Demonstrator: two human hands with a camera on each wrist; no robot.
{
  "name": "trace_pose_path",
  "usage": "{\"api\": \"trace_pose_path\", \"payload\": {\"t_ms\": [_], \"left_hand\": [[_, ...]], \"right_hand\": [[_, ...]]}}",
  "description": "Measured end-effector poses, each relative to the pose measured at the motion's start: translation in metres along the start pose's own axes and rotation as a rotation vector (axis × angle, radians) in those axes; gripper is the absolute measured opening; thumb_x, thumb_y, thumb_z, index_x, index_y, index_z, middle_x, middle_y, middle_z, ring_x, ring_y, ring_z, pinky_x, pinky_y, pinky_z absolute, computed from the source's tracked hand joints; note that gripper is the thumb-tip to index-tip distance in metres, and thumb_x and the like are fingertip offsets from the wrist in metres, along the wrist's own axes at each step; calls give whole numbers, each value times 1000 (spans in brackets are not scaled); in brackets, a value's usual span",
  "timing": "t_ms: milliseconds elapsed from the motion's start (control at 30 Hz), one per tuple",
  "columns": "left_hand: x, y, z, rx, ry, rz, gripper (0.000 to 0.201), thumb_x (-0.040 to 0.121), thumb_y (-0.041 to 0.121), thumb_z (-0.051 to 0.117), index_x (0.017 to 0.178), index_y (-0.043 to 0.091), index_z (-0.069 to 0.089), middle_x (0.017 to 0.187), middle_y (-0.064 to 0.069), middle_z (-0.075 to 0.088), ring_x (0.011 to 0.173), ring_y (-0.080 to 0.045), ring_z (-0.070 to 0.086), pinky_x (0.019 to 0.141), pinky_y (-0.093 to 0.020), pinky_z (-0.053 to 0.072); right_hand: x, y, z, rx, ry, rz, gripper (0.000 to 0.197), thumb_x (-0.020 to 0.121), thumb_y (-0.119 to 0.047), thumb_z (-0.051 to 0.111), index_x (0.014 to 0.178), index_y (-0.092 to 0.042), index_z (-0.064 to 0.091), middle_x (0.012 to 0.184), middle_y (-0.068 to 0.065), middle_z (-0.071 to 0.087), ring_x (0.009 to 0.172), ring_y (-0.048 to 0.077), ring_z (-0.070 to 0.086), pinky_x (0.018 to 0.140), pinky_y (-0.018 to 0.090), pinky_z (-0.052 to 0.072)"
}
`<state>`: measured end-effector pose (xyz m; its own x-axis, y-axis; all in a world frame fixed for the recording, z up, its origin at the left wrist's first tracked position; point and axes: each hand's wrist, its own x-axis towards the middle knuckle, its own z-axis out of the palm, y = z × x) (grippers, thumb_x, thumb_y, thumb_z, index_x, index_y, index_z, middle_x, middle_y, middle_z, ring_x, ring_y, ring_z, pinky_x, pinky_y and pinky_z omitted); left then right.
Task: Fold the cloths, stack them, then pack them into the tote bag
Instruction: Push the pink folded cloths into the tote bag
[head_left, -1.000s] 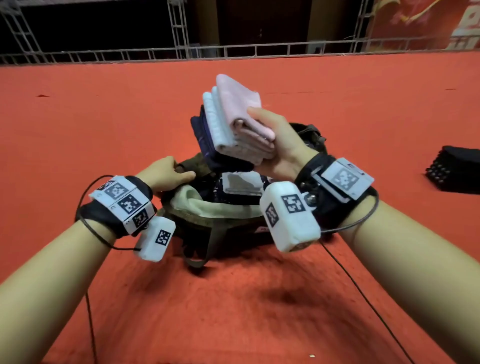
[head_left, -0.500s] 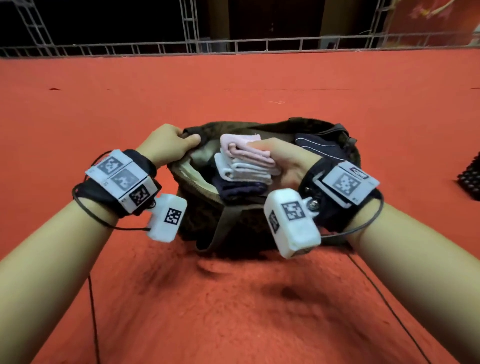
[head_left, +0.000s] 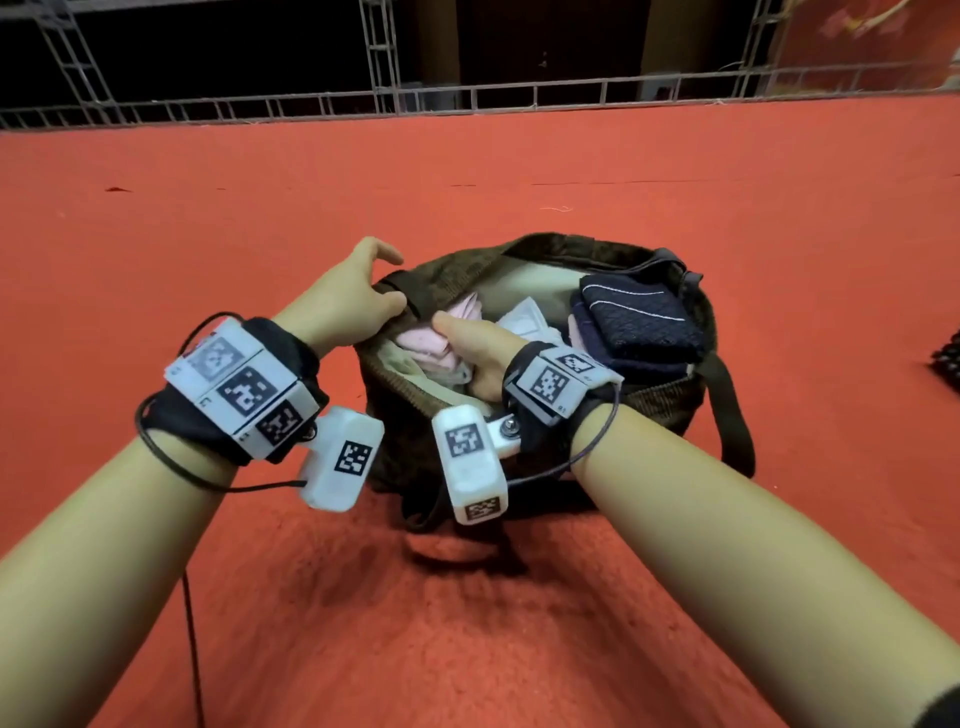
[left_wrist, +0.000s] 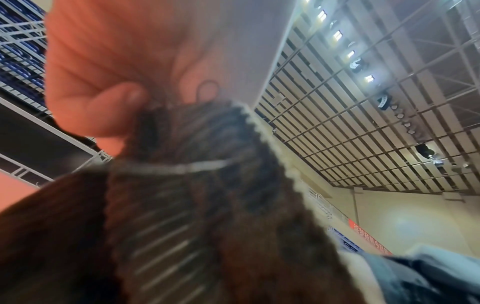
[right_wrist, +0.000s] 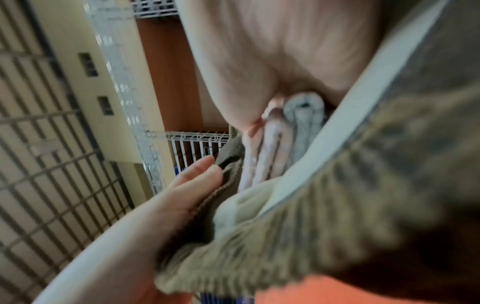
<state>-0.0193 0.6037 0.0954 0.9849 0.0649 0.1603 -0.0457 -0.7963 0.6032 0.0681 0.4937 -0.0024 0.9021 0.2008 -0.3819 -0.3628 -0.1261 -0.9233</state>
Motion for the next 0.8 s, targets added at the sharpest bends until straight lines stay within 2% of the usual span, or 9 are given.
{"api": "trace_pose_path", "payload": {"t_ms": [67,167,300,367,433,500,567,700,800], "left_hand": [[-1,-2,3,43,6,1,30,89,11,48,118,19,48,68,-5,49,57,-22,43,52,-30,33],[-6,-6,4,118,23,4,27,88,9,50,114,18,53,72,1,50,60,-19,46,53,-29,35],[-11,-4,5,149,-6,9,26,89,16,51,114,22,56,110,-15,51,75,-24,52,61,-29,41],[-13,2,8,160,-21,-6,27,91,23,50,118,24,54,125,-14,35,109,-29,44,87,-33,39],[-16,10,11,180,-30,-17,34,91,30,50,125,25,48,129,-11,30,123,-30,31,93,-36,33],[-20,12,14,139,-67,-78,51,89,36,53,135,23,36,129,-12,33,117,-30,38,87,-33,36],[-22,9,18,-12,-123,-166,63,86,37,59,138,17,29,120,-11,45,103,-26,49,80,-31,41],[-30,0,19,-149,-207,-191,55,57,37,64,96,0,59,82,-10,58,75,-21,54,70,-34,43],[-33,-1,14,-78,-147,-177,24,82,15,59,95,-5,63,79,-11,57,71,-21,51,67,-31,38]], "right_hand": [[-39,-12,-3,-62,-39,5,78,75,-48,54,138,-5,36,131,17,51,111,25,55,84,38,51],[-99,-36,-15,-38,-172,62,21,99,-24,38,103,-7,49,83,8,55,64,14,57,54,22,45],[-133,-49,-51,-118,-123,-46,25,98,-7,36,121,-2,45,115,9,55,110,26,60,87,30,49],[-139,-51,-61,-225,-1,-156,30,95,-2,40,122,2,52,118,16,55,90,24,61,74,25,50],[-140,-44,-65,-254,70,-222,30,95,-4,42,121,4,55,120,21,58,73,18,55,67,22,49],[-142,-35,-59,-226,44,-181,29,96,-9,42,120,5,52,128,26,54,77,21,57,71,25,50],[-143,-27,-47,-196,6,-121,29,97,-11,41,121,4,49,136,32,42,104,31,59,79,29,48],[-145,-30,-30,-108,-66,-72,40,100,-11,35,136,7,32,139,19,40,137,36,30,113,43,27],[-147,-35,-26,-70,-165,-11,39,99,-5,30,137,3,28,138,17,41,138,32,29,116,41,22]]}}
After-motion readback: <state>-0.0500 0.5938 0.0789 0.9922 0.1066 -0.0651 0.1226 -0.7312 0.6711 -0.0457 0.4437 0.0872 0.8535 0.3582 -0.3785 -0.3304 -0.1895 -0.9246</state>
